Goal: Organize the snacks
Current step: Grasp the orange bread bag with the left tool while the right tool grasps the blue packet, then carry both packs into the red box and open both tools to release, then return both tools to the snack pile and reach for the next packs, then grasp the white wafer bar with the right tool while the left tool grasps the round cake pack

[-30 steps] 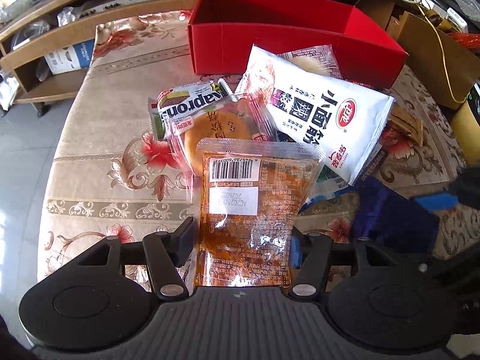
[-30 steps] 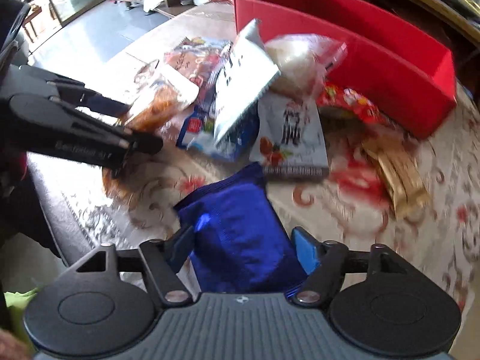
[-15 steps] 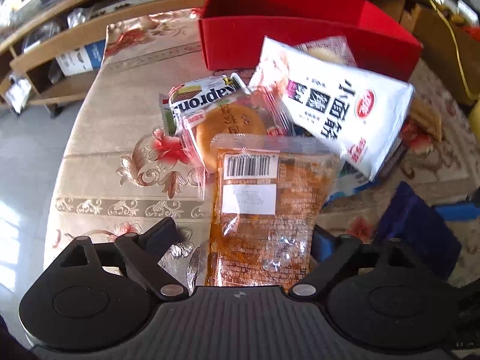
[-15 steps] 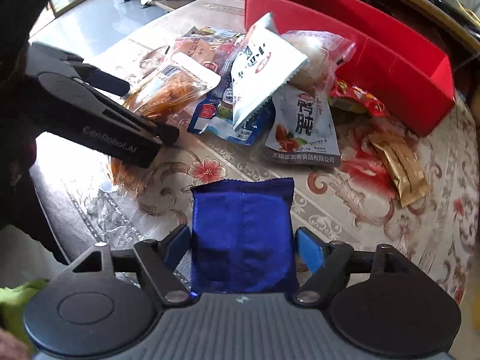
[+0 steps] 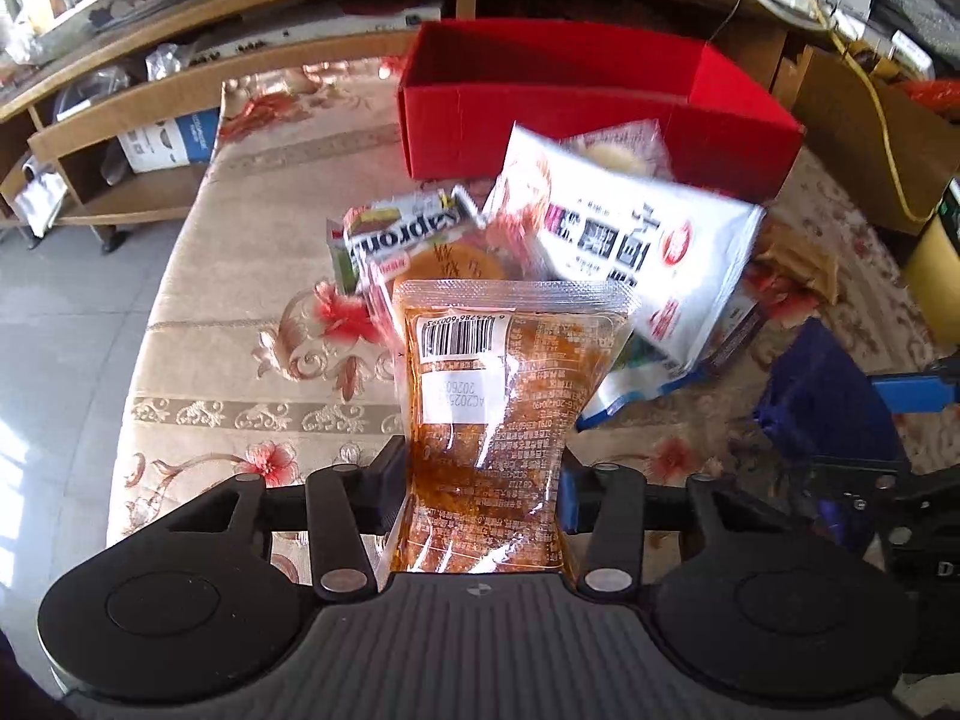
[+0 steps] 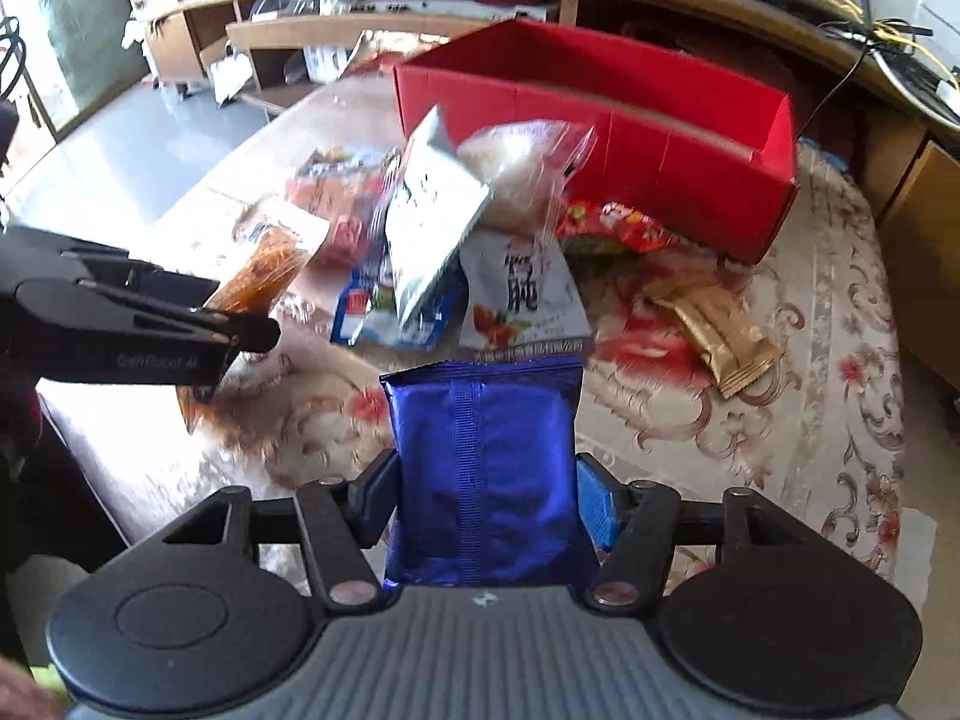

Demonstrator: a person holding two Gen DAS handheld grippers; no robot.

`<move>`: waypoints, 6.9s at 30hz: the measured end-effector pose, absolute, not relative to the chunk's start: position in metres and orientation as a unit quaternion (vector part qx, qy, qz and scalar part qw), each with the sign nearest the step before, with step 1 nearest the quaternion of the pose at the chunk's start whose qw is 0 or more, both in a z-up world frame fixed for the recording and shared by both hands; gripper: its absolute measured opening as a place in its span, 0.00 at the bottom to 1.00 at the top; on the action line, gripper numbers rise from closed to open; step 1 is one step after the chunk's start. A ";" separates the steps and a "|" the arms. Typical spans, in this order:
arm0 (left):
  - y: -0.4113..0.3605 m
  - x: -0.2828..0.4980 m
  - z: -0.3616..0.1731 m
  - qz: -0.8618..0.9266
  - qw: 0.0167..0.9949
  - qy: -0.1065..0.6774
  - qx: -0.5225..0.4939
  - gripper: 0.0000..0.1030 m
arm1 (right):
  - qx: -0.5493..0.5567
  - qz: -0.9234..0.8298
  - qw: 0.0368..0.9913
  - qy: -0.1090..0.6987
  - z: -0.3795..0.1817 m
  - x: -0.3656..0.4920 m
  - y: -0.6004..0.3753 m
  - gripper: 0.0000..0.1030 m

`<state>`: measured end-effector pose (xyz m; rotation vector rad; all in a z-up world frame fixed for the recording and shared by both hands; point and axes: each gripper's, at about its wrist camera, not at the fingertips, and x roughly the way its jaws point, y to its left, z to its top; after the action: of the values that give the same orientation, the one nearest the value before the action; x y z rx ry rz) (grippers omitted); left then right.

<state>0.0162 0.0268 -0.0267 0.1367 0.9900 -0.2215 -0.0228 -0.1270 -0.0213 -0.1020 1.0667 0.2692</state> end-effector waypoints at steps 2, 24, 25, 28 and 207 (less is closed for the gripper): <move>0.027 0.014 -0.022 -0.105 0.876 0.467 0.063 0.53 | -0.047 0.125 0.854 0.502 -0.019 -0.021 -0.125 0.60; -0.017 0.080 0.031 -0.126 0.909 0.388 0.079 0.52 | 0.027 0.073 0.905 0.419 0.034 0.045 -0.141 0.60; -0.019 0.088 0.031 -0.126 0.910 0.388 0.078 0.52 | 0.030 0.069 0.905 0.418 0.035 0.052 -0.144 0.60; -0.024 0.111 0.029 -0.123 0.910 0.390 0.072 0.52 | 0.036 0.053 0.907 0.415 0.036 0.079 -0.151 0.60; 0.020 0.051 -0.070 -0.395 0.717 0.433 0.377 1.00 | -0.044 0.205 0.797 0.566 -0.064 -0.009 -0.097 1.00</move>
<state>0.0507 0.0196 -0.0700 0.8347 0.9594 -0.8753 -0.0095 -0.0967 -0.0643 -0.0944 1.2155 0.4410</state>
